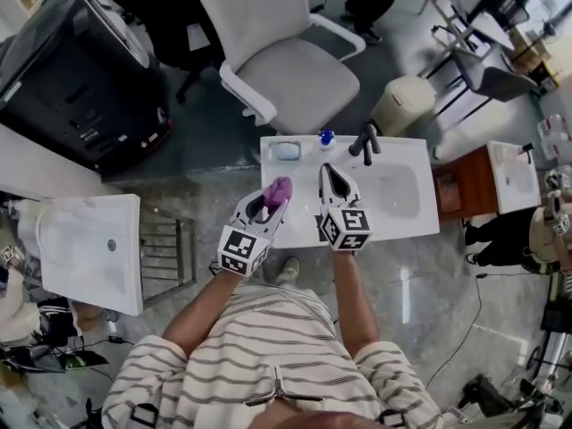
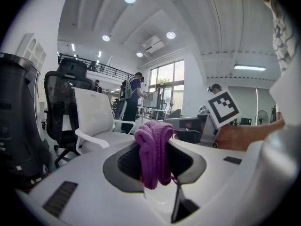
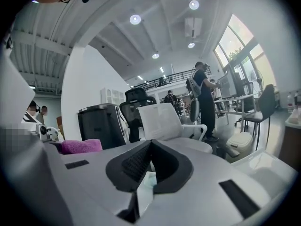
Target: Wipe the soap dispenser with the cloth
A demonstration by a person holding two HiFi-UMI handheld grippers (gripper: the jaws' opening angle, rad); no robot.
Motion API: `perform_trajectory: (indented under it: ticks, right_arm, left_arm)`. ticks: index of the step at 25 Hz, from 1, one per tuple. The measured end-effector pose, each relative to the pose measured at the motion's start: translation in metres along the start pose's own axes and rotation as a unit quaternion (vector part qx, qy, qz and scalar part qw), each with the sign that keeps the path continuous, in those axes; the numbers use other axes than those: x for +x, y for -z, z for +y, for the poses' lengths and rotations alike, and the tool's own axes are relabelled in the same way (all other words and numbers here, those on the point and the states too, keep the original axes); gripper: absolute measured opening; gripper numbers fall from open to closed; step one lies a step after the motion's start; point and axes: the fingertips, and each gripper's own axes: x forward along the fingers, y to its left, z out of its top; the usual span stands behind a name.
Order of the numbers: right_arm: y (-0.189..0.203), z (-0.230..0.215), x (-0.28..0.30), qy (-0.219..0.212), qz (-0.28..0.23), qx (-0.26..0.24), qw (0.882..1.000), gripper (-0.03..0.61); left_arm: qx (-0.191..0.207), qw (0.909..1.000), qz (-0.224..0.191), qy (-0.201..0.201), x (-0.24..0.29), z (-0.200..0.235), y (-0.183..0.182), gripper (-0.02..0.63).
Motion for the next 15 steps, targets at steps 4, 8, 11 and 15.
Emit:
perform_trajectory:
  ticks: [4, 8, 11, 15]
  right_arm:
    - [-0.012, 0.023, -0.017, -0.002, -0.011, -0.014, 1.000, 0.009]
    - [-0.021, 0.039, -0.031, -0.001, -0.022, -0.020, 1.000, 0.009]
    - [-0.026, 0.048, -0.040, 0.002, -0.029, -0.017, 0.999, 0.009]
    - [-0.030, 0.055, -0.047, 0.002, -0.034, -0.024, 0.999, 0.009]
  left_arm:
    - [0.004, 0.9998, -0.016, -0.007, -0.008, -0.001, -0.011, 0.129]
    - [0.005, 0.9993, -0.032, -0.018, -0.016, 0.002, -0.021, 0.129]
    - [0.007, 0.9988, -0.040, -0.028, -0.021, 0.005, -0.025, 0.129]
    - [0.011, 0.9984, -0.047, -0.030, -0.023, 0.002, -0.029, 0.129]
